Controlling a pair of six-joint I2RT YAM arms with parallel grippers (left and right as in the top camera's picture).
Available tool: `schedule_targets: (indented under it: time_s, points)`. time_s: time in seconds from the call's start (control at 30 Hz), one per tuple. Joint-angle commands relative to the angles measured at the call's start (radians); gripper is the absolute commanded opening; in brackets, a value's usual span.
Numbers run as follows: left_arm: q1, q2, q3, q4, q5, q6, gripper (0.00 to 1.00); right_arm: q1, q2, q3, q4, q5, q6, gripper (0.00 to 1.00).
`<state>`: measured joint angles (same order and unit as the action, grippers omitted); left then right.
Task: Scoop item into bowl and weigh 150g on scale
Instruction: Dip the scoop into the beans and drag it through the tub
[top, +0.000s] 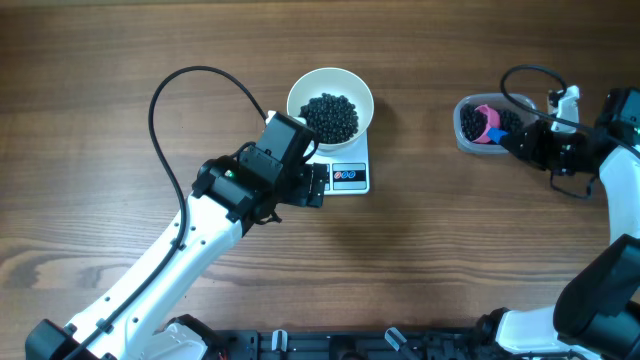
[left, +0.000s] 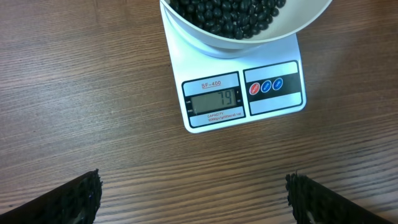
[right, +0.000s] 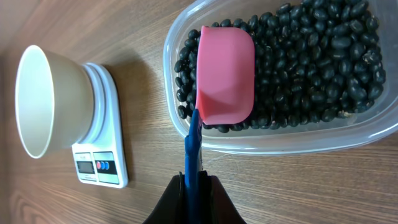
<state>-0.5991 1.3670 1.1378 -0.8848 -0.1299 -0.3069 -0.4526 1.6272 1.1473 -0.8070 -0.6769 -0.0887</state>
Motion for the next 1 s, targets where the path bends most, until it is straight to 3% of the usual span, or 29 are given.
schedule_targets:
  time_s: [0.0,0.97]
  points:
    - [0.008,0.008,-0.006,0.003,0.005,0.015,1.0,-0.011,0.018,0.005,0.004,-0.08,0.036,0.04]
    - [0.008,0.008,-0.006,0.003,0.005,0.015,1.0,-0.018,0.018,0.005,0.045,-0.121,0.253,0.04]
